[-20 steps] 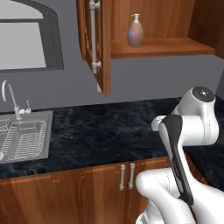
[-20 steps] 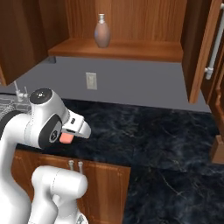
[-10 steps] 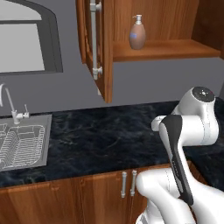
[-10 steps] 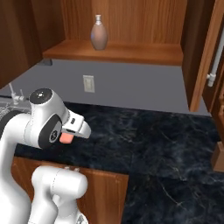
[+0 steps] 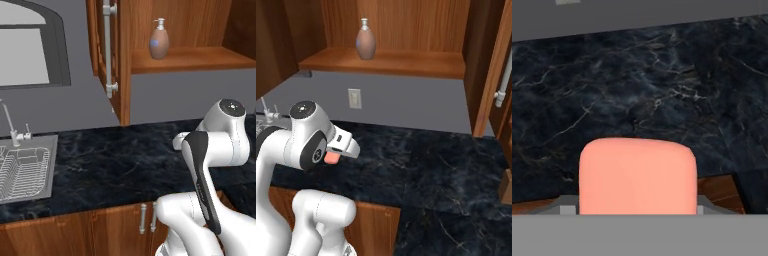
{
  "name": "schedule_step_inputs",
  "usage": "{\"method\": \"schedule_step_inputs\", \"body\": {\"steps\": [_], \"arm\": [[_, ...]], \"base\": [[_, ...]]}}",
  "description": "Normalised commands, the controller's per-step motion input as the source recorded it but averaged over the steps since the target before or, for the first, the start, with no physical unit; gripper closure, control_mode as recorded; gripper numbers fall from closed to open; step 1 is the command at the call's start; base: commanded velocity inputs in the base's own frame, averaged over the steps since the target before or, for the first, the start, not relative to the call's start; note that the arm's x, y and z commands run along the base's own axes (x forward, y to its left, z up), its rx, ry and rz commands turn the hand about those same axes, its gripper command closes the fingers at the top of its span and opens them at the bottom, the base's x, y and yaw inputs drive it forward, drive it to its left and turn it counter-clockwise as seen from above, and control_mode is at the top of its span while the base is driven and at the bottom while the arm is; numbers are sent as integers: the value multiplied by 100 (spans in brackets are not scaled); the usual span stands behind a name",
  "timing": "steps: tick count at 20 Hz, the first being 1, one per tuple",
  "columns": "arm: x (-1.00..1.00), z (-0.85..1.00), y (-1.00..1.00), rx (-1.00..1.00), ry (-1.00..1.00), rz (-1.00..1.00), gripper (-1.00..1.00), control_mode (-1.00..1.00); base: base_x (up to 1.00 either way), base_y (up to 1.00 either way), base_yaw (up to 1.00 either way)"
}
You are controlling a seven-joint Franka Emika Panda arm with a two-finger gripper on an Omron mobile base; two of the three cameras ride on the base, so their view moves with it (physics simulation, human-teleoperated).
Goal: Pick up the bar soap and soap dispenser from the sink, and place them back in the cabinet, and close the cabinet doors.
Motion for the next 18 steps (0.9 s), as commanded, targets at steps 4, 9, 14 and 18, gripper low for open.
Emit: {"method": "schedule_step_inputs", "body": {"steps": [4, 9, 14, 18], "arm": [[0, 0, 0, 0, 0, 0, 100, 100], [0, 0, 0, 0, 0, 0, 100, 100], [0, 0, 0, 0, 0, 0, 100, 100], [0, 0, 0, 0, 0, 0, 100, 100]], "base": [[27, -24, 0], [28, -21, 0], [36, -14, 0], [33, -16, 0]]}}
